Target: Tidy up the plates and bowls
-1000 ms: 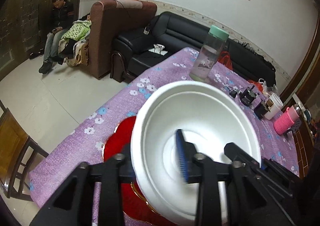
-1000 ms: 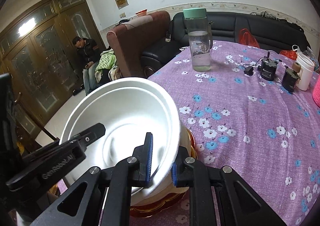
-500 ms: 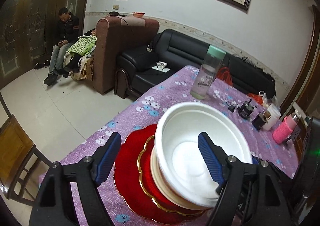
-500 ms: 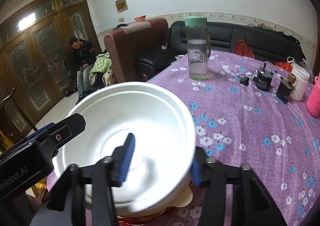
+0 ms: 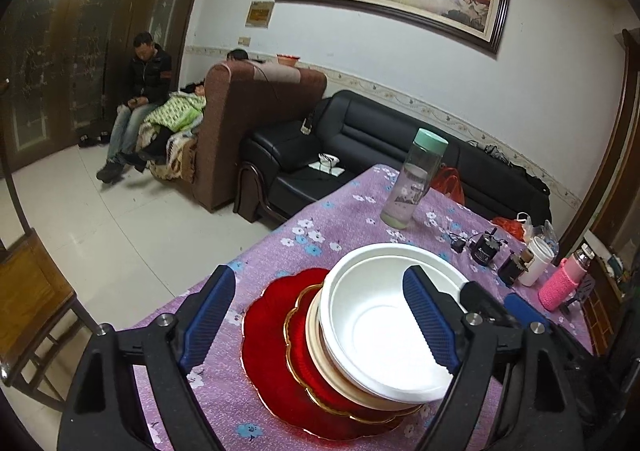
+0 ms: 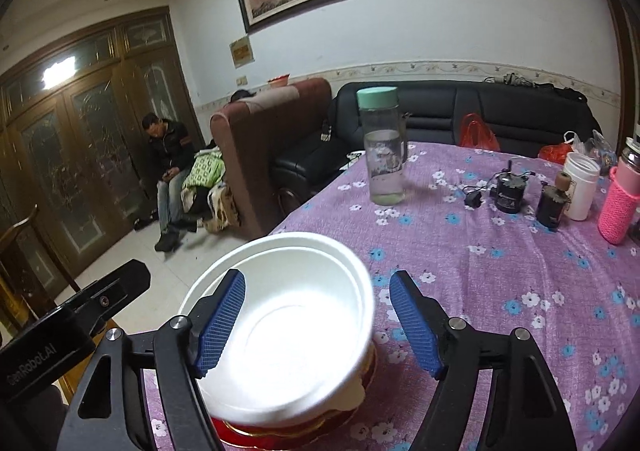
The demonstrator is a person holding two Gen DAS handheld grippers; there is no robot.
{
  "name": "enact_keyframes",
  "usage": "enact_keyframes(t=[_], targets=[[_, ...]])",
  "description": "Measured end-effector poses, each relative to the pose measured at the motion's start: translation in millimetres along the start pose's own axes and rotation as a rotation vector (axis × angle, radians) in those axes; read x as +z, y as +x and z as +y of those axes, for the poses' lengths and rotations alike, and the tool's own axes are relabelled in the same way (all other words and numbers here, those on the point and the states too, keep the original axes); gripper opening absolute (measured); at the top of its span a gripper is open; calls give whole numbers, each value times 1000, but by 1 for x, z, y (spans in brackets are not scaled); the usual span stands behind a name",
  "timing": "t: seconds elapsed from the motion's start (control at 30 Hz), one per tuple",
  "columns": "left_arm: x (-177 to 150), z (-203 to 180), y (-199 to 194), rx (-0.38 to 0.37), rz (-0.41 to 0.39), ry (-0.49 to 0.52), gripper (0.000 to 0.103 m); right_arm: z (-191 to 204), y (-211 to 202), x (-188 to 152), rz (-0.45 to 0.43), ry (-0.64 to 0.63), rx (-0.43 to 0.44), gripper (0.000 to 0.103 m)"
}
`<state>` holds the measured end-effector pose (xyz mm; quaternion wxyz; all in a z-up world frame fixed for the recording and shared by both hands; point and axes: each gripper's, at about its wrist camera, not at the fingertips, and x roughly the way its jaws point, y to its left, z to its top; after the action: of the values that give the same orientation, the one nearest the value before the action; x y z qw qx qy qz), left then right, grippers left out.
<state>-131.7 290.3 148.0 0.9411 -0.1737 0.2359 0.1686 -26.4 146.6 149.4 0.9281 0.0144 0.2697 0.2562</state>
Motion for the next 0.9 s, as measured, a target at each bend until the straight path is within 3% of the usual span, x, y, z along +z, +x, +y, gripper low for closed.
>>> enact_keyframes(t=[0.13,0.27,0.37,0.67,0.9], targets=[[-8,-14,-16,55,-72,54,91,-12,-22,-7,-38,37,-10,81],[-20,-33,-37,107,-165,109,103,-29,-48,-19,-87,71,-38,85],[-28,-43,-46,108,-195,140,103,-43,-67,-30,-117,99,-83,88],[-50,-73,-51,39,-113,191,103,-72,-78,-63,-43,184,-134,89],[-67,-94,-56,20,-82,239,103,-65,-82,-82,-6,145,-126,89]])
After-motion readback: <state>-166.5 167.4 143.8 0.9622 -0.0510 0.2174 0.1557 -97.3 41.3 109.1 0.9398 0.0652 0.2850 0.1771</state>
